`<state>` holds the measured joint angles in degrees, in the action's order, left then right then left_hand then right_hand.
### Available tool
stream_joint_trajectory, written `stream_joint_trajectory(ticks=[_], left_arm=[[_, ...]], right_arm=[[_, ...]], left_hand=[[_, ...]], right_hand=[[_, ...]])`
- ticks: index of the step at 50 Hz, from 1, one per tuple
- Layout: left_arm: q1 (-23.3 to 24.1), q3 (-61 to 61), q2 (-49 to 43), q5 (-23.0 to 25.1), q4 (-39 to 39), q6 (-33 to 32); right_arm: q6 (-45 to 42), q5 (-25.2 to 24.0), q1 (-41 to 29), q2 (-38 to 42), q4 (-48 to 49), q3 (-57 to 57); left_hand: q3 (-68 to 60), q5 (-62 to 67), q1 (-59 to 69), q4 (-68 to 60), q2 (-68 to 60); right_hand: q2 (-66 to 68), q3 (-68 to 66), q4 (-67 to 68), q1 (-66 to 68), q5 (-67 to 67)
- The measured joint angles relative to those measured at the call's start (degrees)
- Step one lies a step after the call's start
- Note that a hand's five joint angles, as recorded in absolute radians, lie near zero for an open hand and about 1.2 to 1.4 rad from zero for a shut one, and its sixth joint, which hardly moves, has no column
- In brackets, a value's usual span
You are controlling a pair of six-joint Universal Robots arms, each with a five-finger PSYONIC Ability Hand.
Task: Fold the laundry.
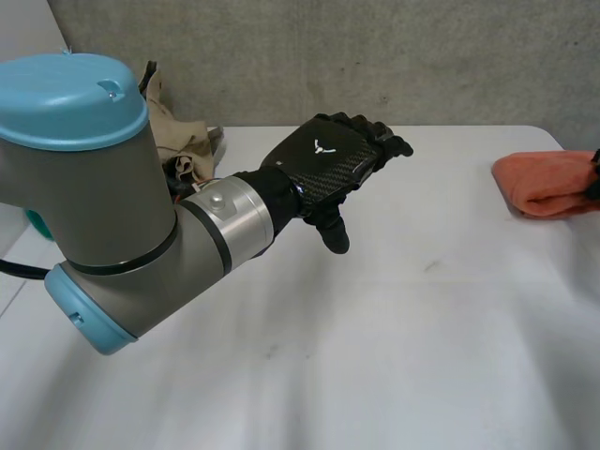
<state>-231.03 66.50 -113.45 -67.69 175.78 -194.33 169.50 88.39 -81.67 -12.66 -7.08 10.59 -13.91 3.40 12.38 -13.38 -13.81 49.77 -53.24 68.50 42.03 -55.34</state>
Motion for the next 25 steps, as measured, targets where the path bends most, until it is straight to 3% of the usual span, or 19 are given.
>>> stream_joint_trajectory(ticks=[3,4,5,6,7,8,14,18,25], left_arm=[[0.03,-0.08,-0.18,-0.03,0.00,0.00],[0.03,-0.10,-0.22,-0.03,0.00,0.00],[0.04,-0.12,-0.24,-0.04,0.00,0.01],[0.04,-0.12,-0.24,-0.04,0.00,0.01],[0.05,-0.14,-0.26,-0.05,0.00,0.04],[0.05,-0.14,-0.25,-0.06,0.00,0.04],[-0.02,-0.26,0.08,-0.07,0.00,0.09],[-0.14,-0.53,0.36,-0.33,0.04,0.27],[-1.11,-1.73,1.14,-4.79,0.65,1.05]], right_arm=[[-0.32,0.00,0.52,-0.12,0.16,0.24],[-0.49,0.01,0.69,-0.18,0.25,0.44],[-0.82,0.10,0.81,-0.29,0.34,0.69],[-0.82,0.10,0.81,-0.29,0.34,0.69],[-1.56,0.44,0.89,-0.43,0.41,1.07],[-2.26,0.87,0.93,-0.52,0.44,1.33],[-8.68,5.24,0.75,-2.85,1.34,4.22],[-14.32,8.18,0.21,-9.60,5.70,12.92],[-19.11,4.57,-0.46,-28.74,20.34,38.57]], left_hand=[[0.00,0.00,0.00,0.00,0.00],[0.00,0.00,-0.01,0.00,0.00],[0.00,0.00,0.00,0.00,0.00],[0.00,0.00,0.00,0.00,0.00],[0.00,0.00,0.00,0.01,0.00],[0.00,0.00,0.00,0.01,0.00],[0.00,-0.01,-0.01,0.01,0.00],[0.00,0.00,0.00,0.01,0.00],[0.00,0.00,-0.01,0.01,0.00]], right_hand=[[-5.83,6.81,-11.56,-3.51,9.80],[-23.02,23.55,-29.46,-19.12,27.01],[-31.93,32.55,-39.66,-26.06,38.76],[-31.93,32.55,-39.66,-26.06,38.76],[-37.14,39.81,-51.70,-29.26,49.31],[-37.85,41.09,-55.11,-29.32,52.17],[-37.85,41.28,-56.41,-29.32,52.58],[-37.85,41.28,-56.41,-29.32,52.58],[-37.85,41.28,-56.41,-29.32,52.57]])
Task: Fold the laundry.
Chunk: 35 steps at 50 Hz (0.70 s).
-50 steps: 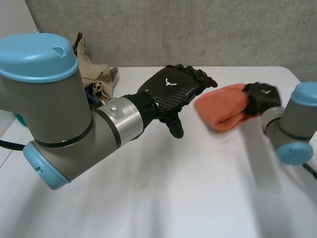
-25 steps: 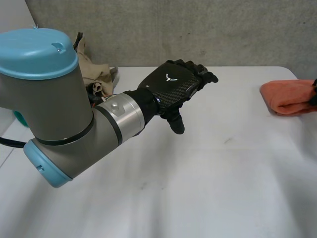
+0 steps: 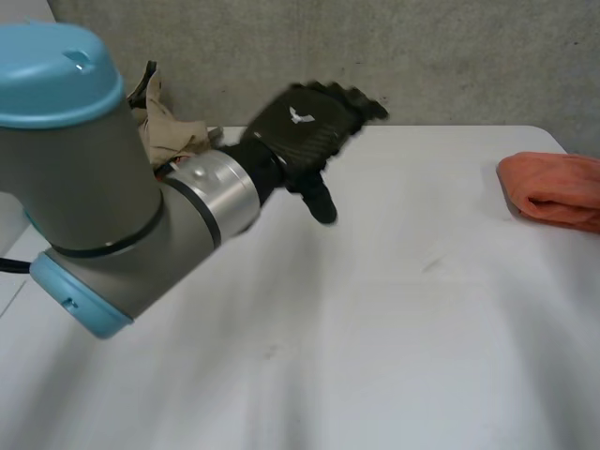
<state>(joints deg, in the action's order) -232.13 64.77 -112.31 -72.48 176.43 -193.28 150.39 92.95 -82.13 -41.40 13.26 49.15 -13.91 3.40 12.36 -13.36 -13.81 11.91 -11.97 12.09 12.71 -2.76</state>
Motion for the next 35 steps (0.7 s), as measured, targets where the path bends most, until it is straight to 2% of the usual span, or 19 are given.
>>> stream_joint_trajectory(ticks=[4,7,9,11,12,13,15,19,23,29,35], left_arm=[[-2.80,-0.76,0.70,-5.26,2.26,-0.19],[-6.78,-1.12,0.88,-9.56,5.26,-0.93],[-9.88,-1.36,0.64,-11.65,7.18,-2.03],[-13.99,-1.92,-0.64,-13.28,9.27,-4.75],[-14.70,-2.06,-0.99,-13.44,9.59,-5.33],[-18.68,-3.25,-3.55,-14.13,11.32,-9.17],[-22.48,-5.18,-7.37,-14.21,12.71,-13.73],[-28.14,-10.19,-15.87,-12.93,14.50,-21.51],[-32.73,-17.47,-26.15,-8.18,15.35,-26.50],[-36.58,-25.07,-35.92,-1.24,15.52,-27.74],[-38.86,-29.56,-40.98,1.69,15.46,-27.30]], right_arm=[[-1.26,-5.03,-0.95,-10.28,8.62,14.41],[-0.84,-12.66,-3.65,-18.39,14.09,26.88],[-0.41,-15.83,-5.19,-21.24,14.95,31.30],[0.14,-21.17,-8.35,-26.42,14.20,39.03],[0.12,-21.66,-8.69,-26.99,13.86,39.83],[-0.32,-23.60,-10.18,-29.54,11.47,43.46],[-1.34,-24.56,-11.20,-31.27,8.52,46.16],[-4.27,-24.95,-12.20,-32.62,3.01,49.42],[-7.04,-24.59,-12.45,-32.55,-0.69,51.39],[-8.04,-24.37,-12.09,-32.15,-1.61,53.43],[-7.84,-24.32,-11.62,-32.06,-1.33,55.29]], left_hand=[[0.00,0.00,0.00,0.00,0.00],[0.00,0.00,0.01,0.00,0.00],[-0.13,0.20,0.02,-0.20,-0.13],[-0.13,0.20,0.01,-0.20,-0.13],[-0.13,0.20,0.01,-0.20,-0.13],[-0.13,0.20,0.01,-0.20,-0.13],[-0.13,0.20,0.01,-0.19,-0.13],[-0.13,0.20,0.01,-0.20,-0.13],[-0.13,0.20,0.01,-0.20,-0.13],[-0.13,0.20,0.01,-0.20,-0.13],[-2.32,3.33,4.36,-3.06,-2.52]], right_hand=[[0.00,0.00,0.00,0.00,0.00],[0.00,0.00,0.00,0.00,0.00],[0.00,0.00,0.00,0.00,0.00],[-0.01,0.00,0.00,0.00,0.00],[-0.01,0.00,0.00,0.00,0.00],[0.00,0.00,0.00,0.00,0.00],[-0.01,0.00,0.00,0.00,0.00],[-0.01,0.00,0.00,0.00,0.00],[0.01,0.00,0.00,0.00,0.00],[-0.01,0.00,0.00,0.00,0.00],[-0.01,0.00,0.00,0.00,0.00]])
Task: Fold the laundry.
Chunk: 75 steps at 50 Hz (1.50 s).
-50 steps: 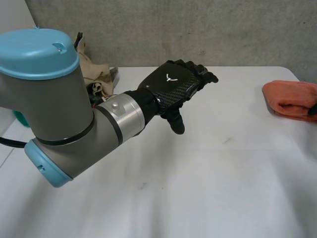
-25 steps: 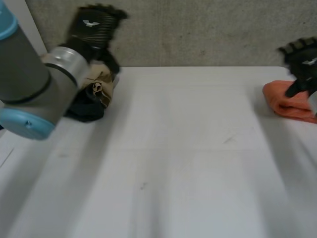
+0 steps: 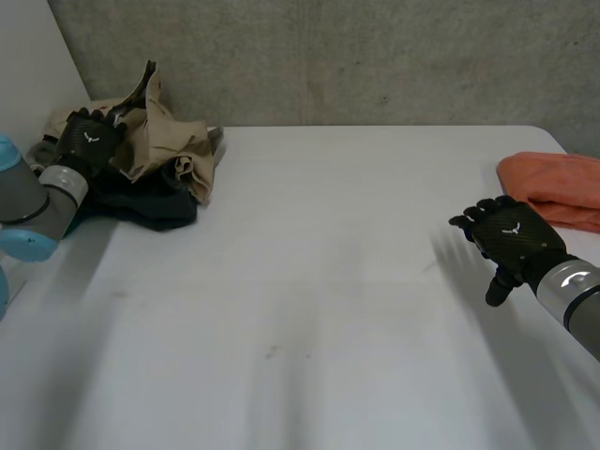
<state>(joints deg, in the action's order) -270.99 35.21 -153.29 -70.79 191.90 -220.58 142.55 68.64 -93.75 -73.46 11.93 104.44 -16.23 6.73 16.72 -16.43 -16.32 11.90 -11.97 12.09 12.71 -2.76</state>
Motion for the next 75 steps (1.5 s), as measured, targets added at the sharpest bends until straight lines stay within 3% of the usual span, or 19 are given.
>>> stream_joint_trajectory(ticks=[6,7,8,9,10,11,12,17,22,28,37,45,52,57,61,66,75], left_arm=[[-0.76,-3.78,-3.52,2.24,-0.04,0.24],[-0.81,-4.85,-4.37,2.72,-0.06,0.27],[-0.82,-5.25,-4.67,2.86,-0.06,0.29],[-0.82,-6.40,-5.45,3.18,-0.07,0.35],[-0.81,-6.98,-5.84,3.29,-0.08,0.40],[-0.76,-7.54,-6.20,3.32,-0.08,0.49],[-0.63,-7.94,-6.42,3.20,-0.07,0.63],[0.85,-7.28,-4.92,1.02,0.92,2.34],[3.74,1.59,5.28,-2.59,6.67,7.74],[6.46,15.28,20.63,-3.50,14.70,13.63],[15.67,25.19,32.40,-3.28,16.36,17.79],[31.70,30.71,38.25,-3.21,15.49,28.69],[43.61,32.54,32.22,-3.29,13.27,34.15],[49.64,31.99,25.19,-3.38,9.77,34.03],[51.22,31.82,24.27,-3.68,6.84,32.65],[50.19,32.81,29.09,-4.04,3.78,31.25],[41.38,39.73,43.16,-5.38,0.34,30.75]], right_arm=[[0.27,0.13,0.08,0.03,0.17,1.40],[0.34,0.15,0.09,0.03,0.19,1.75],[0.35,0.16,0.09,0.03,0.19,1.83],[0.41,0.17,0.11,0.01,0.22,2.28],[0.45,0.18,0.12,0.00,0.24,2.53],[0.47,0.19,0.12,-0.02,0.26,2.81],[0.50,0.21,0.13,-0.05,0.28,3.07],[0.55,0.30,0.15,-0.22,0.34,3.91],[0.61,0.42,0.22,-0.58,0.34,4.46],[0.62,0.24,0.24,-1.15,0.30,4.62],[0.98,0.32,0.30,-3.00,0.53,4.81],[5.84,1.04,2.49,-7.14,0.75,4.81],[12.27,1.09,4.74,-9.44,0.81,4.38],[14.50,1.24,6.50,-9.85,0.76,3.71],[14.81,1.44,7.22,-9.79,0.46,2.98],[15.17,1.88,7.34,-9.79,-0.44,1.64],[17.37,3.82,4.27,-11.61,-12.29,-3.83]], left_hand=[[-7.44,6.56,6.92,-6.85,-7.12],[-13.98,13.28,14.70,-13.76,-14.42],[-13.98,13.28,14.70,-13.76,-14.42],[-26.18,24.98,28.67,-25.78,-26.99],[-26.18,24.98,28.67,-25.78,-26.99],[-37.13,39.29,44.31,-40.40,-40.21],[-43.53,46.70,50.42,-47.98,-47.76],[-47.27,48.81,50.63,-52.03,-51.75],[-48.64,48.82,50.63,-52.04,-51.90],[-49.83,48.82,50.63,-52.26,-52.06],[-50.92,48.81,50.63,-52.27,-52.35],[-51.39,48.81,50.63,-52.30,-52.35],[-51.39,48.81,50.63,-52.32,-52.35],[-16.05,14.91,11.31,-15.62,-14.98],[-4.40,2.74,4.16,-3.52,-4.31],[-3.39,1.63,4.16,-2.69,-3.21],[-3.39,1.63,4.16,-2.65,-3.14]], right_hand=[[0.02,0.00,0.00,0.00,0.00],[0.00,0.00,0.00,0.00,0.00],[0.00,0.00,0.00,0.00,0.00],[0.00,0.00,0.00,0.00,0.00],[0.00,0.00,0.00,0.00,0.00],[0.00,0.00,0.00,0.00,0.00],[0.01,0.00,0.00,0.00,0.00],[0.00,0.00,0.00,0.00,0.00],[0.01,0.00,0.00,0.00,0.00],[0.00,0.00,0.00,0.00,0.00],[0.00,0.00,0.00,0.00,0.00],[0.02,0.00,0.00,0.00,0.00],[0.00,0.00,0.00,0.00,0.00],[0.00,0.00,0.00,0.00,0.00],[0.00,0.00,0.00,0.00,0.00],[0.00,0.00,0.00,0.00,0.00],[0.00,0.00,0.00,0.00,0.00]])
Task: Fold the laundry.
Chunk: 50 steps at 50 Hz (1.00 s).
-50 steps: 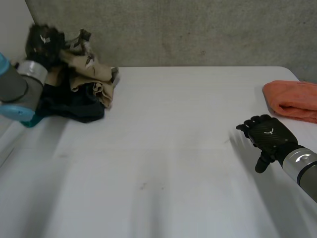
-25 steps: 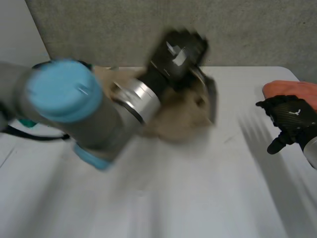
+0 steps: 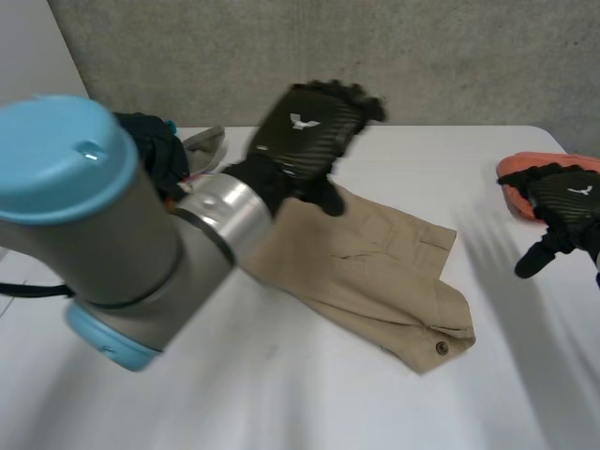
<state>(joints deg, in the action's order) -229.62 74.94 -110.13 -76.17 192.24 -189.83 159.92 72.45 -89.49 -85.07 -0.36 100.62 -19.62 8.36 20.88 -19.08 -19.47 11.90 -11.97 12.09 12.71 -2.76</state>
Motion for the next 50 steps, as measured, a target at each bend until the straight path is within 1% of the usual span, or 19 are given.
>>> stream_joint_trajectory(ticks=[3,6,10,15,16,17,22,26,29,32,33,34,36,37,38,39,41,45,50], left_arm=[[-4.49,3.24,2.05,-0.23,-0.01,-0.21],[-8.10,4.90,1.50,-0.14,0.11,-0.78],[-14.17,4.75,-4.35,0.35,-0.32,-3.63],[-18.40,1.60,-11.99,1.07,-2.03,-8.24],[-18.62,1.25,-12.56,1.12,-2.21,-8.58],[-19.43,-0.23,-15.06,1.31,-3.35,-9.90],[-20.98,-5.09,-21.73,1.73,-7.26,-12.41],[-21.38,-7.52,-24.93,2.09,-9.45,-13.00],[-21.25,-8.37,-26.32,2.70,-9.99,-13.01],[-20.86,-8.97,-27.47,3.50,-10.08,-12.91],[-20.68,-9.22,-27.84,3.78,-10.05,-12.85],[-20.51,-9.43,-28.11,3.98,-10.04,-12.79],[-20.12,-9.97,-28.53,4.28,-9.92,-12.63],[-20.02,-10.15,-28.60,4.32,-9.87,-12.59],[-19.79,-10.56,-28.72,4.37,-9.76,-12.49],[-19.64,-10.87,-28.74,4.34,-9.62,-12.42],[-19.37,-11.55,-28.30,4.18,-9.08,-12.18],[-18.99,-12.06,-25.35,3.40,-7.99,-11.33],[-18.97,-11.17,-17.87,1.87,-7.24,-9.43]], right_arm=[[2.91,0.10,-2.94,-0.27,-6.40,-2.98],[5.58,0.05,-5.12,-0.01,-9.96,-4.84],[10.79,0.11,-10.20,3.19,-13.80,-8.10],[13.39,0.80,-15.22,9.02,-14.18,-10.91],[13.49,0.94,-15.56,9.54,-14.15,-11.14],[13.79,1.79,-16.89,12.09,-14.02,-12.12],[13.92,5.53,-20.10,19.39,-12.61,-15.46],[13.64,8.20,-21.73,23.68,-10.28,-17.97],[13.29,9.31,-22.35,25.76,-8.25,-19.70],[13.10,9.61,-22.61,26.57,-7.06,-20.93],[13.08,9.60,-22.66,26.65,-6.78,-21.31],[13.06,9.58,-22.70,26.67,-6.60,-21.52],[12.97,9.44,-22.81,26.50,-6.32,-21.96],[12.94,9.41,-22.83,26.41,-6.27,-22.05],[12.85,9.31,-22.88,26.19,-6.15,-22.21],[12.76,9.28,-22.91,25.95,-6.09,-22.26],[12.43,9.27,-23.02,25.07,-5.88,-22.32],[10.91,9.40,-23.18,22.09,-5.45,-22.34],[6.47,9.60,-22.97,17.30,-5.08,-23.11]], left_hand=[[0.00,0.00,0.00,0.00,0.00],[0.00,0.00,0.00,0.00,0.00],[0.00,0.03,0.00,0.00,0.00],[0.00,0.03,0.01,0.00,0.00],[0.00,0.03,0.01,0.00,0.00],[-1.30,2.12,0.61,-1.52,-1.42],[-3.06,4.74,1.23,-3.66,-3.11],[-3.06,4.75,1.23,-3.66,-3.11],[-3.53,5.07,1.68,-4.05,-3.60],[-6.55,8.09,6.10,-7.17,-6.57],[-11.17,12.63,11.38,-11.82,-11.19],[-13.89,15.26,14.06,-14.55,-14.60],[-26.52,27.71,26.44,-27.27,-27.68],[-34.56,34.58,33.33,-34.29,-34.98],[-43.26,44.31,42.33,-44.13,-44.27],[-43.26,44.31,42.33,-44.13,-44.27],[-48.11,48.09,43.96,-49.23,-48.66],[-48.27,48.09,43.96,-49.37,-48.87],[-48.27,48.09,43.96,-49.37,-48.87]], right_hand=[[0.00,0.00,0.00,0.00,0.00],[0.00,0.00,0.00,0.00,0.00],[0.00,0.00,0.00,0.00,0.00],[0.00,0.00,0.00,0.00,0.00],[0.00,0.00,0.00,0.00,0.00],[0.00,0.00,0.00,0.00,0.01],[3.64,-3.59,3.48,2.49,-3.17],[11.88,-12.03,11.90,11.40,-11.58],[20.81,-20.76,20.22,20.22,-19.30],[35.56,-35.14,34.97,34.35,-33.53],[45.37,-44.71,43.69,43.85,-42.19],[50.00,-49.32,49.18,47.72,-47.71],[55.24,-54.68,54.95,51.57,-53.46],[55.43,-54.99,55.35,51.67,-53.78],[55.53,-55.39,56.09,51.70,-54.19],[55.53,-55.39,56.17,51.70,-54.23],[55.53,-55.39,56.29,51.70,-54.34],[55.53,-55.39,56.32,51.70,-54.40],[55.53,-55.40,56.34,51.70,-54.40]])
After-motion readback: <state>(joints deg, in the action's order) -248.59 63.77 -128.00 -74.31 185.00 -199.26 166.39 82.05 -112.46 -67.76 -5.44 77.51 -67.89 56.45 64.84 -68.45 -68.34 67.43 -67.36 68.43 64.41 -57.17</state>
